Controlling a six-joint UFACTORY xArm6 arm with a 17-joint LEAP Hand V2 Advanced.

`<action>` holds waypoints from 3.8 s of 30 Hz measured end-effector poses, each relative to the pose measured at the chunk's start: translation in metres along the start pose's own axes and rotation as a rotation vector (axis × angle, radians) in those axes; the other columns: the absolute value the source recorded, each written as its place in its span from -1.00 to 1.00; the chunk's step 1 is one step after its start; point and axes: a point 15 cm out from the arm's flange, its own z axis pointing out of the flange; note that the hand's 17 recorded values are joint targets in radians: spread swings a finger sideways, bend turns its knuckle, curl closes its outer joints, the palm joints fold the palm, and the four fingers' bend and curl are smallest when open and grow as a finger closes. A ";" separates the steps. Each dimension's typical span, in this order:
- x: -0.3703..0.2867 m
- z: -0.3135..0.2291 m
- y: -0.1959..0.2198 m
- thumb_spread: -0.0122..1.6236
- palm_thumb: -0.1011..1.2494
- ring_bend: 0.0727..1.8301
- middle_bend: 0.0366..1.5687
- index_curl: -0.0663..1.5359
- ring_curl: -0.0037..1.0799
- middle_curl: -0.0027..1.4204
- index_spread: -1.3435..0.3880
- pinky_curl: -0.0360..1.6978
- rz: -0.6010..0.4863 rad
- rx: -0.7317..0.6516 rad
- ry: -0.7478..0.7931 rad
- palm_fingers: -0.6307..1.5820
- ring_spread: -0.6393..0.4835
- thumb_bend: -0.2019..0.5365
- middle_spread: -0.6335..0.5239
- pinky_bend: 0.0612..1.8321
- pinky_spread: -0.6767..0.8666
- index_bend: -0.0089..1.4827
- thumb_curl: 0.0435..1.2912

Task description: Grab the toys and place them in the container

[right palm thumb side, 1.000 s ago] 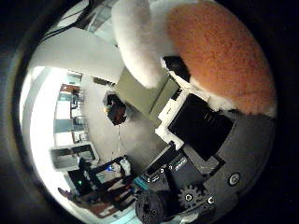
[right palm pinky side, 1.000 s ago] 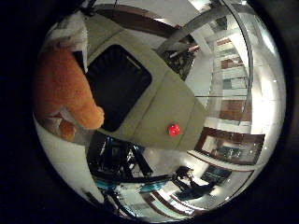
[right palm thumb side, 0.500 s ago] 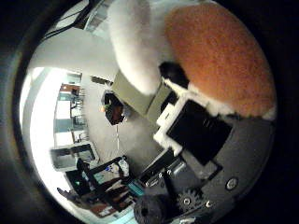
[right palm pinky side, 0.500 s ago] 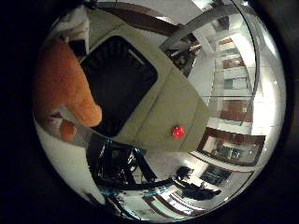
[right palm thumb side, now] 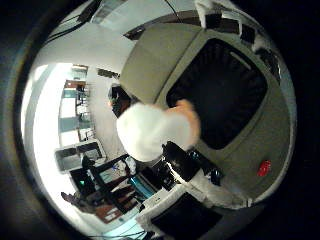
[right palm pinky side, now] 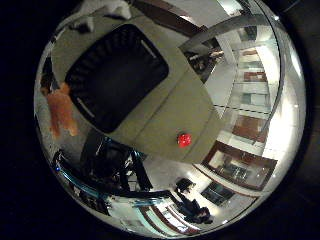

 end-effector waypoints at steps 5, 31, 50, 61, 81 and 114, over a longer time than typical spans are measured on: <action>0.003 0.004 0.005 0.36 -0.08 -0.12 -0.51 -0.38 -0.28 -0.48 0.23 -0.51 -0.001 -0.010 -0.002 -0.28 0.63 -0.52 0.37 -0.40 0.37 -0.68 -0.59; 0.111 -0.016 0.068 0.34 -0.12 -0.60 -0.73 -0.51 -0.60 -0.52 0.17 -0.78 0.123 -0.006 -0.013 -0.25 0.20 -0.51 0.03 -0.42 0.23 -0.76 -0.61; 0.293 0.018 0.215 0.34 -0.12 -0.64 -0.76 -0.54 -0.57 -0.50 0.14 -0.89 0.376 -0.039 -0.066 -0.23 0.28 -0.51 0.04 -0.36 0.23 -0.77 -0.61; 0.380 0.064 0.281 0.34 -0.12 -0.65 -0.76 -0.55 -0.56 -0.50 0.14 -0.93 0.487 -0.056 -0.094 -0.23 0.31 -0.51 0.04 -0.33 0.23 -0.77 -0.61; 0.501 0.188 0.384 0.33 -0.10 -0.70 -0.81 -0.53 -0.55 -0.56 0.15 -0.91 0.530 -0.161 -0.002 -0.36 0.42 -0.52 0.11 -0.32 0.23 -0.76 -0.61; 0.487 0.306 0.383 0.28 -0.06 -0.75 -0.80 -0.55 -0.52 -0.57 0.24 -0.81 0.554 -0.232 -0.053 -0.43 0.49 -0.52 0.29 -0.48 0.25 -0.76 -0.59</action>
